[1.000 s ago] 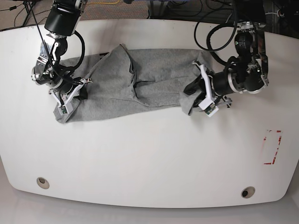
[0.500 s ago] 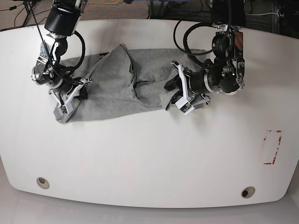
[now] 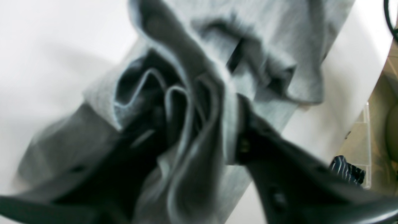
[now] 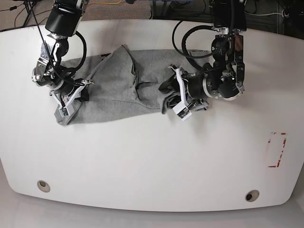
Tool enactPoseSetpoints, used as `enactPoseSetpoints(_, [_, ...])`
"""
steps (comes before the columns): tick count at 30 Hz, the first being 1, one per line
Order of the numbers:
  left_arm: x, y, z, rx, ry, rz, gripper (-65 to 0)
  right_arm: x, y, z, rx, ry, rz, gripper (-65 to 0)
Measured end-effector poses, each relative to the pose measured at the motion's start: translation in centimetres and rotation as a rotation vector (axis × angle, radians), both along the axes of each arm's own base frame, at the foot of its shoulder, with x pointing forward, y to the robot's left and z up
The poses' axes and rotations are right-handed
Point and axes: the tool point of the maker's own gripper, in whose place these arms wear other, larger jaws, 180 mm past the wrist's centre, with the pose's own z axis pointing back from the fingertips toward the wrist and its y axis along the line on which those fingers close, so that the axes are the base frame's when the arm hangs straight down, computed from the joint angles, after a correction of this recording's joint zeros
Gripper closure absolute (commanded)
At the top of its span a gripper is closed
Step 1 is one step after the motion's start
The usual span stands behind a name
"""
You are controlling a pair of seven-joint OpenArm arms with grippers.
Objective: Layout the t-shirt on the table in an organized manner, then fold the t-shirt properly
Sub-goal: 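Lift the hem end with the left gripper and carry it toward the right gripper, then lay the folded end down and pull the left gripper back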
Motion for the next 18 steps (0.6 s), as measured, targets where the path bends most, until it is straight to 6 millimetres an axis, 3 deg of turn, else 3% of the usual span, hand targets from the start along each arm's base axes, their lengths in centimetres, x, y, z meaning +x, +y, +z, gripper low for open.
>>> enactPoseSetpoints(6, [-1.0, -2.7, 1.2, -0.014, 0.007, -0.085, -33.1, 0.0, 0.0, 0.0, 0.001, 0.000, 0.000, 0.0])
enactPoseSetpoints(10, [-0.2, -3.0, 3.7, -0.043, -0.042, -0.107, -32.5, 0.0, 0.0, 0.0, 0.003, -0.001, 0.000, 0.0])
enactPoseSetpoints(14, [1.6, -1.2, 5.6, -0.074, -0.098, -0.041, -32.6, 0.0, 0.0, 0.0, 0.003, 0.000, 0.000, 0.0])
enactPoseSetpoints(18, [3.3, 3.8, 4.8, -0.018, -0.092, 0.081, -32.6, 0.0, 0.0, 0.0, 0.004, -0.001, 0.000, 0.0])
